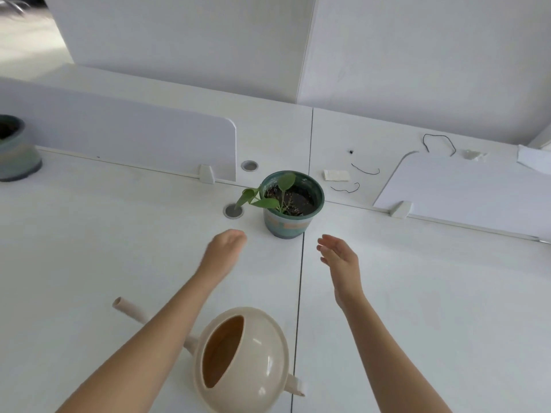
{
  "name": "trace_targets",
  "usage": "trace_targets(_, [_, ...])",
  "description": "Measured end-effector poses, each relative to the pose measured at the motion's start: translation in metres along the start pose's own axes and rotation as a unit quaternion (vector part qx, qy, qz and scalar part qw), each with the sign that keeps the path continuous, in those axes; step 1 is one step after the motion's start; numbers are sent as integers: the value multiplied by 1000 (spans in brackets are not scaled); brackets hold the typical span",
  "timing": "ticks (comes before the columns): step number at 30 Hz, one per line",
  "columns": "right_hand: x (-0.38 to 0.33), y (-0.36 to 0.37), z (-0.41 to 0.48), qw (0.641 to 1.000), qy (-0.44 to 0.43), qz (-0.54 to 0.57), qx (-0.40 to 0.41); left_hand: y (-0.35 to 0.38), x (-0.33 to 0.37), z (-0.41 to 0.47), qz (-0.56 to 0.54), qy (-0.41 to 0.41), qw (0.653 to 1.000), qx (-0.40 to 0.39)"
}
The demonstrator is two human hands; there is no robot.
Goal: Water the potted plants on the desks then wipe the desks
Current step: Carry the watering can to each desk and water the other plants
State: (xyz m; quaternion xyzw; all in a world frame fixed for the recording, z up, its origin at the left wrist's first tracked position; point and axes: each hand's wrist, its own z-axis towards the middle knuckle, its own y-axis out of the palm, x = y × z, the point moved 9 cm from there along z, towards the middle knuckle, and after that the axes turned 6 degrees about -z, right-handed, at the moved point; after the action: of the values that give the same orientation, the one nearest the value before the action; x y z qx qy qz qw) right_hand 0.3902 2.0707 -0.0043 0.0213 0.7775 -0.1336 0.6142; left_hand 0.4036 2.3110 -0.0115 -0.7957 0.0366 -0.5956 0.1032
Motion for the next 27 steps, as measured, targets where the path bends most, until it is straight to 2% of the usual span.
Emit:
trace_targets(3, [0,7,33,1000,14,0,22,36,-4,39,-1,-24,998,-49])
trace_targets(8, [10,15,73,998,40,26,49,54,-16,80,-112,-49,992,-13])
trace_targets(15, [8,36,97,997,-7,66,31,80,-4,108,-146,-5,988,-48])
trace_targets(22, [13,39,106,999,-6,35,34,91,-13,107,-162,-10,985,-61])
trace_targets(27, [-4,37,115,1000,-4,22,7,91,-4,93,-167,28,983,-71])
